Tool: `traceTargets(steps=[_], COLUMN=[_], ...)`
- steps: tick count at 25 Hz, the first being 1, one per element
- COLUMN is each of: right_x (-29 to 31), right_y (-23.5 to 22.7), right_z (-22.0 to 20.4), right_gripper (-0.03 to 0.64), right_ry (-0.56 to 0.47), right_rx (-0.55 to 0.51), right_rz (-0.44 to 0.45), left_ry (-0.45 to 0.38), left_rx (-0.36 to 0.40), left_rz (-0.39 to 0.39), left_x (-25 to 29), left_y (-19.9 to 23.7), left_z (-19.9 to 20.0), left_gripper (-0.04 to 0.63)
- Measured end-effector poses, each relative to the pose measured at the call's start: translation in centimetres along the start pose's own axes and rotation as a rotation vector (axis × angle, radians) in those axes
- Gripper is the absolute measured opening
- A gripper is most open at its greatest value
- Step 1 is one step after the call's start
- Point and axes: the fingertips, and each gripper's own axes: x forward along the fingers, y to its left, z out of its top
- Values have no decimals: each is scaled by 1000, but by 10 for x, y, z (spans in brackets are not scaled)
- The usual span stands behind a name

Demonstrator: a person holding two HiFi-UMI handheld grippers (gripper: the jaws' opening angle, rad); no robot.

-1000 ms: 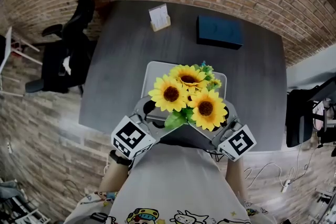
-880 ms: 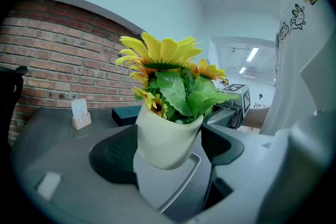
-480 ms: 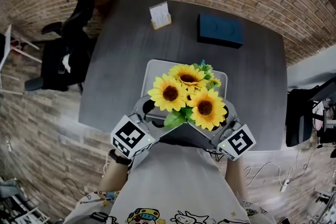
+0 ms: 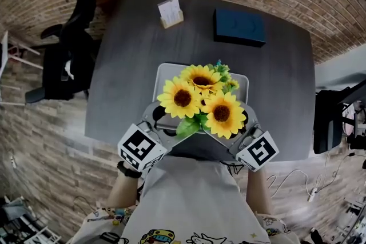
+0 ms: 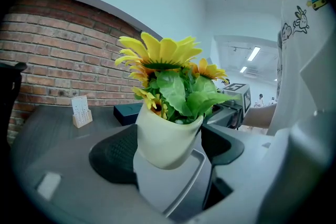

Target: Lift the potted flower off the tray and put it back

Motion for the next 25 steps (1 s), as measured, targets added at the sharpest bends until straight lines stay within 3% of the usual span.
traceTargets(steps=[13, 19, 25], right_x=[14, 62, 74], right_y=[-6, -49, -55], right_z=[-13, -72, -88], right_gripper=[383, 383, 382], right_ry=[50, 77, 66], right_rx=[85, 92, 81], right_rz=[17, -1, 10], left_ry=[106, 115, 119], left_rx=[-18, -34, -32], left_rz=[0, -21, -19], left_x=[3, 42, 51], left_y=[15, 76, 89], left_z=[-11, -64, -81], left_gripper=[396, 396, 396])
